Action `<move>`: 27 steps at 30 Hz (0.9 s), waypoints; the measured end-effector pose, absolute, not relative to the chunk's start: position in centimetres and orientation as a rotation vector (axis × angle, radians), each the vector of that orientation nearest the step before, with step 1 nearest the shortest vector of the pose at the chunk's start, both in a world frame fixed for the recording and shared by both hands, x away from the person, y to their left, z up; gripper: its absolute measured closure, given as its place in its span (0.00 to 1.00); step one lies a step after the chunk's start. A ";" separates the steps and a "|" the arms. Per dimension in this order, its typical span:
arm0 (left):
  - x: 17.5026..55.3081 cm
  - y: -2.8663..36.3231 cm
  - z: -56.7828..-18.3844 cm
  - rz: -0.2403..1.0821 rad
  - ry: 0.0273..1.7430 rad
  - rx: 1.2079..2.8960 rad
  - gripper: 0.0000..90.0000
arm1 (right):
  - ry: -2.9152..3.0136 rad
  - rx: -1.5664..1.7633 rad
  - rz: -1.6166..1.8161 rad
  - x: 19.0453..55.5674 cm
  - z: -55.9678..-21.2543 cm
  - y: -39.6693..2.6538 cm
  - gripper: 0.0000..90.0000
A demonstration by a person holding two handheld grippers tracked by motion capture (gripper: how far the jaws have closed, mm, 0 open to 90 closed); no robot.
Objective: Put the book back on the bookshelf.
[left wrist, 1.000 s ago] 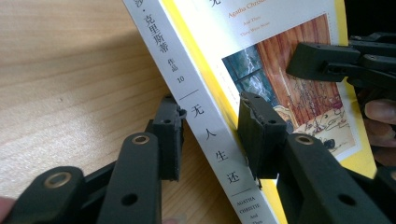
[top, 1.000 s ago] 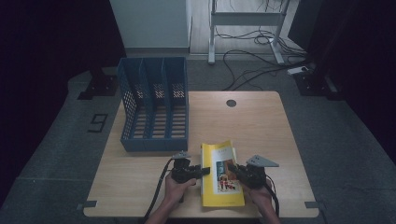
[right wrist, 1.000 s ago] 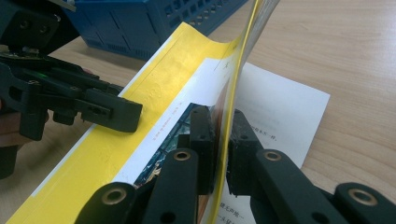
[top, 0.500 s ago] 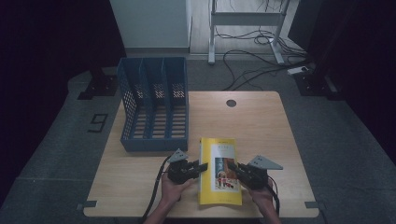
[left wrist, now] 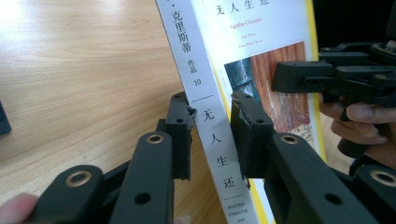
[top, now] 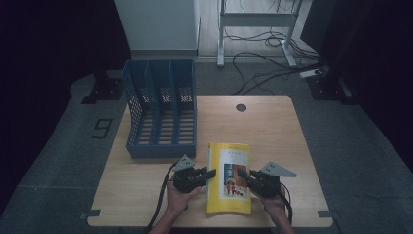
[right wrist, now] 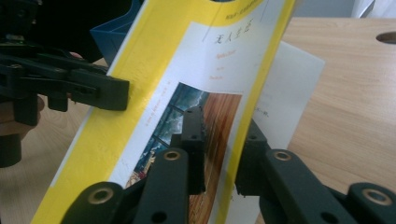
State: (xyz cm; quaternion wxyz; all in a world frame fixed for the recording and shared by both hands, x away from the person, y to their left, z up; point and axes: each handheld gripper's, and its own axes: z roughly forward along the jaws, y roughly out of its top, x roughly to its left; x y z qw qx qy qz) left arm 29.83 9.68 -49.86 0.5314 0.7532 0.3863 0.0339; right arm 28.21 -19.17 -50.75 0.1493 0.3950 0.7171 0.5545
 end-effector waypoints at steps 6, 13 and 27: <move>29.7 9.5 -49.9 0.093 0.912 1.787 0.78 | 2.079 1.156 1.568 28.5 -51.0 -19.4 0.75; 29.6 9.5 -49.8 0.094 0.892 1.786 0.78 | 2.099 1.199 1.543 28.9 -51.3 -19.6 0.63; 29.4 9.5 -49.6 0.094 0.883 1.779 0.79 | 2.096 1.245 1.540 29.1 -51.5 -19.8 0.56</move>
